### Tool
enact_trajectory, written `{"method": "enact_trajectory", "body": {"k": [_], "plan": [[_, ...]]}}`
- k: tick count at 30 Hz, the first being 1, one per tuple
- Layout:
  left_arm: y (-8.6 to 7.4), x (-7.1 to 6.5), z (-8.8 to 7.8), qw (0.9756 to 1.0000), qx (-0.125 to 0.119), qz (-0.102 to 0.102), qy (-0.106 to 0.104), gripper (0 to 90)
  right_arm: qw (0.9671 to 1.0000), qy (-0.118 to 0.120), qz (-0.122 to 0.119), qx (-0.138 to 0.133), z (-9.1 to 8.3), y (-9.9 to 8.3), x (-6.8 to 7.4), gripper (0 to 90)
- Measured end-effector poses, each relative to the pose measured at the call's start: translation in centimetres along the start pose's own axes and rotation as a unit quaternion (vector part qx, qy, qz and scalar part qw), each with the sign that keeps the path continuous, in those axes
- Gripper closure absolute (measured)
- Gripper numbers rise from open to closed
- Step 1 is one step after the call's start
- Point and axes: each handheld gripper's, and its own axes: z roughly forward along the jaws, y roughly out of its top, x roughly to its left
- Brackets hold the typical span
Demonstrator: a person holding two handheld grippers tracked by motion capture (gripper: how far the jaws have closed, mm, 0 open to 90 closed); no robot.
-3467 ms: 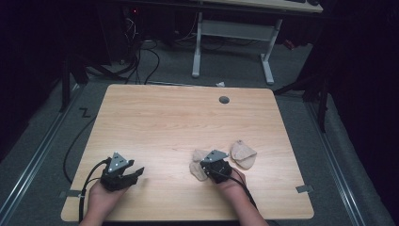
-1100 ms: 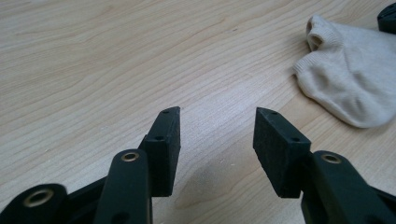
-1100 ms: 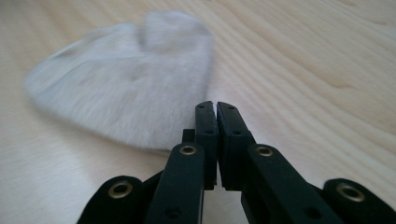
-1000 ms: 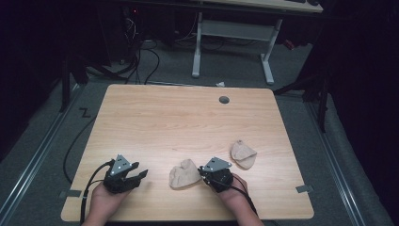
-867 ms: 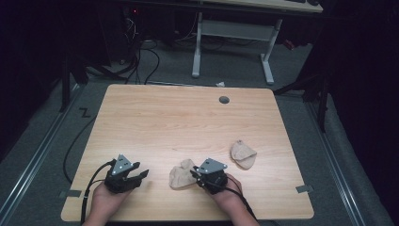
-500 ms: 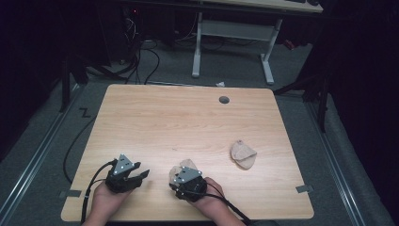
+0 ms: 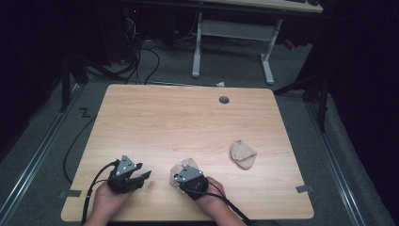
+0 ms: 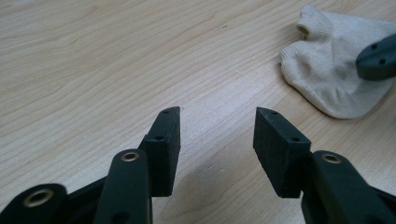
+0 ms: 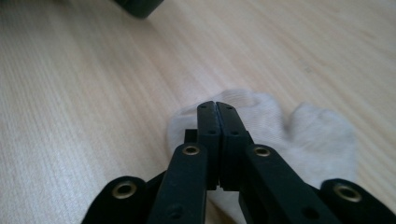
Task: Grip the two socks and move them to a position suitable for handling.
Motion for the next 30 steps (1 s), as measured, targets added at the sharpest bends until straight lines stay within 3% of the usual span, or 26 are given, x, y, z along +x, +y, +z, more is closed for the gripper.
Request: {"method": "enact_trajectory", "body": {"k": [3, 4, 6, 8, 10, 13, 14, 15, 16, 18, 22, 28, 30], "plan": [[0.0, -0.1, 0.1, 1.0, 0.0, 0.002, 0.0, 51.7, 1.0, 0.002, 0.003, 0.0, -0.1, 0.0, 0.0, 85.2], [0.0, -0.2, 0.1, 1.0, 0.001, 0.004, -0.001, 51.7, 0.9997, 0.022, 0.01, 0.003, 0.3, 0.0, 0.1, 68.1], [0.1, -0.2, 0.1, 1.0, 0.002, 0.004, -0.001, 51.7, 0.9997, 0.023, 0.011, 0.006, 0.9, -0.1, 0.4, 59.8], [0.1, -0.2, 0.1, 1.0, 0.001, 0.004, 0.0, 51.7, 0.9996, 0.021, 0.011, 0.011, 1.5, -0.1, 0.5, 57.6], [0.1, -0.2, 0.1, 1.0, 0.001, 0.003, 0.0, 51.7, 0.9992, 0.028, 0.025, 0.012, 1.8, 0.0, 0.1, 57.6], [0.1, -0.2, 0.1, 1.0, 0.001, 0.003, 0.0, 51.7, 0.9992, 0.027, 0.022, 0.021, 2.2, -0.1, -0.1, 61.2], [0.1, -0.2, 0.1, 1.0, 0.001, 0.003, 0.0, 51.8, 0.9988, 0.033, 0.03, 0.02, 2.4, -0.1, -0.2, 70.8], [0.1, -0.2, 0.1, 1.0, 0.001, 0.003, 0.0, 51.8, 0.9988, 0.033, 0.03, 0.02, 2.4, -0.1, -0.2, 70.8], [0.1, -0.2, 0.1, 1.0, 0.001, 0.004, -0.001, 51.7, 0.9992, 0.028, 0.022, 0.02, 2.3, -0.1, -0.1, 79.3], [0.1, -0.2, 0.1, 1.0, 0.001, 0.004, -0.002, 51.7, 0.9994, 0.023, 0.014, 0.024, 2.2, -0.1, 0.0, 83.7], [0.1, -0.3, 0.2, 1.0, 0.001, 0.005, -0.003, 51.7, 0.9995, 0.02, 0.019, 0.016, 1.9, 0.0, 0.0, 84.9], [0.3, -1.0, 0.3, 0.9998, 0.003, 0.016, -0.012, 51.8, 0.9975, 0.03, 0.055, -0.034, -0.2, 0.6, -0.7, 84.7], [0.4, -1.2, 0.4, 0.9997, 0.004, 0.018, -0.014, 52.0, 0.9968, 0.035, 0.061, -0.036, -0.3, 0.6, -0.9, 84.7]]}}
